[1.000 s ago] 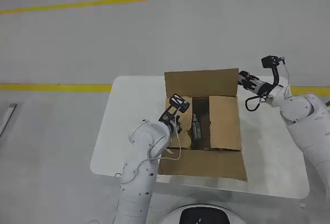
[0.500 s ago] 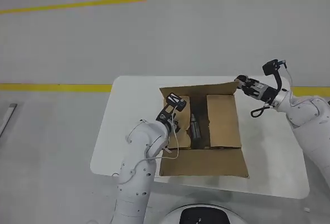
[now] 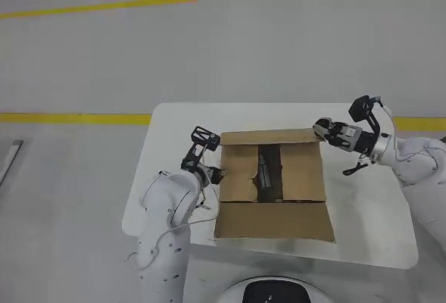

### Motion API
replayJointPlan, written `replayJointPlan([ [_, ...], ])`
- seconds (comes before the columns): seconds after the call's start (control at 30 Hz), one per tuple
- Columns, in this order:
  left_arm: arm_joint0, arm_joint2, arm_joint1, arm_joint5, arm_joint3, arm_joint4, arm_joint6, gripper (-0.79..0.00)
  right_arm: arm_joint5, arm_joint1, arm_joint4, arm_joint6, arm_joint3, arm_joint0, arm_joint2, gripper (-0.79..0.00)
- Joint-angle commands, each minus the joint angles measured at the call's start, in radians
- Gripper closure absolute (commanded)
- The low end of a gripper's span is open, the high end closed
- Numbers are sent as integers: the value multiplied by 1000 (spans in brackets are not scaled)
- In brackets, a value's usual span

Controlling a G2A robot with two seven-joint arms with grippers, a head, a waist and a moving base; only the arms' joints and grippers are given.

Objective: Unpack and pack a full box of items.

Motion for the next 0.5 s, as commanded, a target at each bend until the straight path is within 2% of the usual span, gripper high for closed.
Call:
replayJointPlan([
  [0.0,24,-20,4,12,-59,-19,-12,-785,0,4,-15,6,-22,-17,2,0],
  [0.13,52,-48,8,58,-145,-60,-34,-785,5,10,-65,11,-67,-52,-1,0],
  [0.23,52,-48,8,58,-145,-60,-34,-785,20,12,-100,6,-97,-77,-8,0],
  [0.47,52,-48,8,58,-145,-60,-34,-785,128,12,-170,-43,-192,-144,-21,0],
])
